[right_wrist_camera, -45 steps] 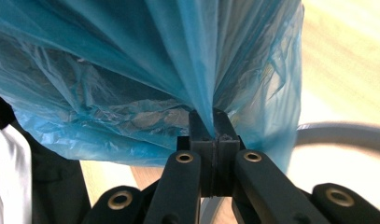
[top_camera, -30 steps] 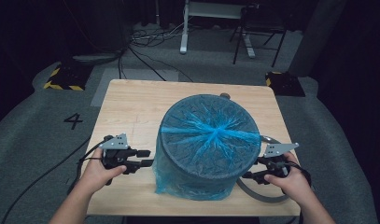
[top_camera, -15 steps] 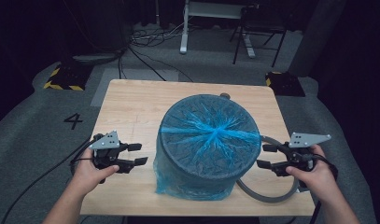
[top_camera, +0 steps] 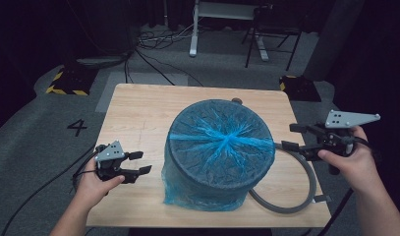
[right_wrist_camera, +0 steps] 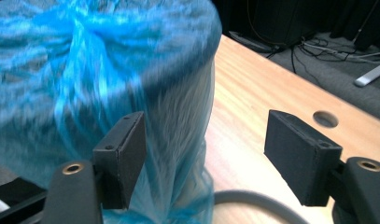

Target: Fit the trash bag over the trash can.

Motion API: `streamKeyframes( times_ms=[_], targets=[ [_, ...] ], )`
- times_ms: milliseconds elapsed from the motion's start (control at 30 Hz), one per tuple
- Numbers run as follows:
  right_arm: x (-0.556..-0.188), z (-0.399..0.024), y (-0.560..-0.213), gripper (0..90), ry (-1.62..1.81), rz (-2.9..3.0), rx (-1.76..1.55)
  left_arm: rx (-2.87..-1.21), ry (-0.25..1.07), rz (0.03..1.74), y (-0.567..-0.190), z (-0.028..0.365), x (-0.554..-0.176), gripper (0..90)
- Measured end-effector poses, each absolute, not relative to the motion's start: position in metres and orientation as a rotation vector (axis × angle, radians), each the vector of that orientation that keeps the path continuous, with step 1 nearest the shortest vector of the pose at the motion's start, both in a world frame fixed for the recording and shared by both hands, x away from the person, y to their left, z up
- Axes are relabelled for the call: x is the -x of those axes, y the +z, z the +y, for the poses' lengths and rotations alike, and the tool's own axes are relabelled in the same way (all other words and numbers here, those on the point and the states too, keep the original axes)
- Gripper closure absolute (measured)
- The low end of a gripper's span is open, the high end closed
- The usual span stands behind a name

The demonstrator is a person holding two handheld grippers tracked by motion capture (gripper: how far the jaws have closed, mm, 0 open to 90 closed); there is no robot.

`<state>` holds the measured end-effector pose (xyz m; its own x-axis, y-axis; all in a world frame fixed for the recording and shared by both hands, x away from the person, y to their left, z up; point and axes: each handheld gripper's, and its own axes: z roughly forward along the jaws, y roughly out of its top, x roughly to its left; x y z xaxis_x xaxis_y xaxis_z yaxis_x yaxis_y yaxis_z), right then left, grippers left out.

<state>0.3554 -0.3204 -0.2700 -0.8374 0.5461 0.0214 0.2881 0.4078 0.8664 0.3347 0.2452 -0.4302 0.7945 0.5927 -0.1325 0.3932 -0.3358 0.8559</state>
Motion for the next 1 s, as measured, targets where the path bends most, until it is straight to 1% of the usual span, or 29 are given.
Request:
streamKeyframes(
  times_ms=[200,333,533,567,633,933,1000],
  targets=[
    [-0.363,-0.299,-0.246,29.7,1.432,2.392,-0.661,-1.961,0.252,0.777,-0.446,0.252,-0.335,34.5],
    [-0.366,-0.284,-0.237,29.4,1.447,2.401,-0.618,-1.953,0.255,0.789,-0.454,0.255,-0.338,33.2],
    [-0.376,-0.246,-0.222,27.7,1.452,2.421,-0.570,-1.955,0.260,0.800,-0.465,0.259,-0.340,32.6],
    [-0.376,-0.246,-0.222,27.7,1.452,2.421,-0.570,-1.955,0.260,0.800,-0.465,0.259,-0.340,32.3],
    [-0.381,-0.233,-0.218,27.4,1.448,2.431,-0.561,-1.946,0.253,0.801,-0.469,0.260,-0.342,31.4],
    [-0.388,-0.196,-0.216,26.3,1.436,2.462,-0.524,-1.991,0.265,0.812,-0.486,0.256,-0.343,31.6],
    [-0.390,-0.188,-0.218,25.3,1.446,2.466,-0.520,-2.018,0.283,0.818,-0.487,0.254,-0.344,30.3]
  ],
)
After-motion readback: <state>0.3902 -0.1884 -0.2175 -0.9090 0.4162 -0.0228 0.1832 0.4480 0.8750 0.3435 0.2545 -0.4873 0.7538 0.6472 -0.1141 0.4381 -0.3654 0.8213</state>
